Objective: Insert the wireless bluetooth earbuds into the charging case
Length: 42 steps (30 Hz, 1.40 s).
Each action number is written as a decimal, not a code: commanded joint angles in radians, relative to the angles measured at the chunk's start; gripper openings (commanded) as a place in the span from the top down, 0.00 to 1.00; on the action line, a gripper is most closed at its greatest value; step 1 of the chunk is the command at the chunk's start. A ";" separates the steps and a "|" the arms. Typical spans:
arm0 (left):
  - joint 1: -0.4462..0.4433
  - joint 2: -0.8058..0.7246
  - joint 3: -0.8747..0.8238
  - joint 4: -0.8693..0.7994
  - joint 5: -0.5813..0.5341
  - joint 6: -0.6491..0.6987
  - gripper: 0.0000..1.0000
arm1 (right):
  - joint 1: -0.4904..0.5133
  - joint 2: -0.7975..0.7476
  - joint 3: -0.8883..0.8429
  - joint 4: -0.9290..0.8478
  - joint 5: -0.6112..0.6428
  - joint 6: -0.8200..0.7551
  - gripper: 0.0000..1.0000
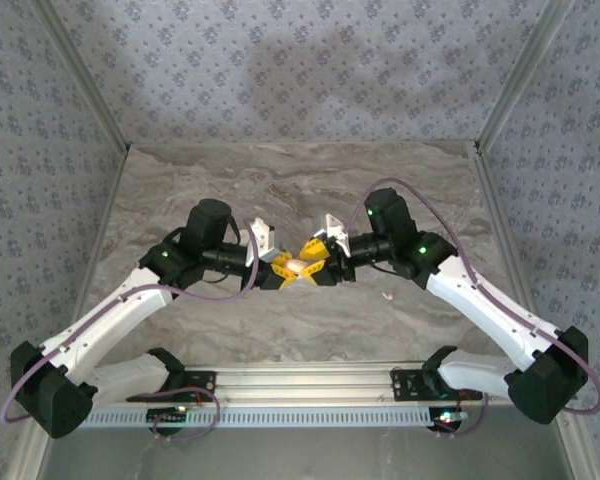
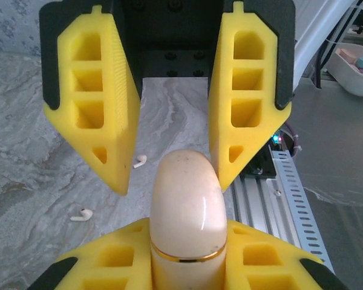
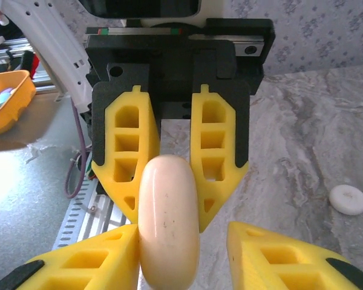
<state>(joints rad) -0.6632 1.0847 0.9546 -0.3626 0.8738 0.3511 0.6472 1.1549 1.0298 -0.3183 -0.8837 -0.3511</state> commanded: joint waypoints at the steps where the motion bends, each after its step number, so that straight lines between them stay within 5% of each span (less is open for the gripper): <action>1: -0.008 -0.007 0.010 -0.014 0.027 0.020 0.79 | -0.032 -0.033 -0.005 0.056 0.055 0.018 0.57; 11: -0.012 -0.012 -0.003 0.008 0.042 0.014 0.79 | -0.047 -0.038 -0.019 0.054 0.172 0.049 0.58; 29: -0.012 -0.006 -0.178 0.310 -0.018 -0.127 0.79 | -0.076 -0.138 -0.105 0.042 0.134 0.126 0.54; 42: 0.005 -0.005 -0.323 0.505 -0.129 -0.228 0.80 | -0.116 -0.030 -0.043 -0.237 0.494 0.508 0.56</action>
<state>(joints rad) -0.6674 1.0847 0.6456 0.0406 0.7654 0.1696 0.5438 1.1069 0.9577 -0.4225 -0.4862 0.0063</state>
